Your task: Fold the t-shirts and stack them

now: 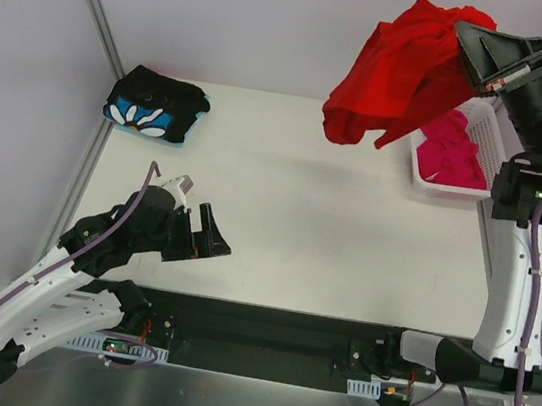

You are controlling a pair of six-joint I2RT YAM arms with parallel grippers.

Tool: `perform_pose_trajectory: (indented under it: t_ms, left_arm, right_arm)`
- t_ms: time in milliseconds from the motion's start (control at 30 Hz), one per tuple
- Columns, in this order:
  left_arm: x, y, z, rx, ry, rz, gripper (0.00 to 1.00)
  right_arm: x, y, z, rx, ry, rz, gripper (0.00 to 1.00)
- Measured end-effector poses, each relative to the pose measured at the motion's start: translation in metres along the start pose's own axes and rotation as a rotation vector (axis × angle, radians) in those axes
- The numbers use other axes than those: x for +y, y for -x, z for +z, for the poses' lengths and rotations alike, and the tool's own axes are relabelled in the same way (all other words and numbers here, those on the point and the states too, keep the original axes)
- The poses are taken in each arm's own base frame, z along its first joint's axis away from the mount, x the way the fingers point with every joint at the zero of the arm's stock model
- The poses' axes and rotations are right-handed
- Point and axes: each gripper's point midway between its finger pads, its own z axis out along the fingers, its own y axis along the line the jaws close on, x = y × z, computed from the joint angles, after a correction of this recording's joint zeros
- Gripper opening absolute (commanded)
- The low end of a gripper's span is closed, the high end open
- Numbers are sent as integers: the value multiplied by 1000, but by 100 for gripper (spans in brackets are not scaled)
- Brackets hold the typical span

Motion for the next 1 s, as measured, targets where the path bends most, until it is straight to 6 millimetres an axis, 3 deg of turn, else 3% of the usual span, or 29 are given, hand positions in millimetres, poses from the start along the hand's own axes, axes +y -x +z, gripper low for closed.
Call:
perform_pose_trajectory:
  t_ms: [200, 300, 700, 733, 900, 933, 1000]
  left_arm:
    - [0, 0, 0, 0, 0, 0, 99]
    - [0, 0, 1, 3, 3, 0, 99]
    - [-1, 2, 10, 15, 19, -3, 99]
    - [-1, 2, 10, 15, 19, -3, 99]
    - [-1, 2, 11, 15, 19, -3, 99]
    - [-1, 2, 11, 15, 19, -3, 99]
    - [-1, 2, 11, 17, 22, -3, 99]
  right_arm:
    - [24, -21, -30, 19, -8, -57, 1]
    - [24, -30, -41, 36, -33, -77, 1]
    - [-21, -59, -36, 150, -125, -10, 4]
    - [-23, -62, -35, 159, -129, -2, 19]
    - [-26, -74, -35, 193, -129, 11, 57]
    - [-28, -76, -36, 200, -132, 12, 75]
    - [-34, -81, -38, 211, -146, 17, 89]
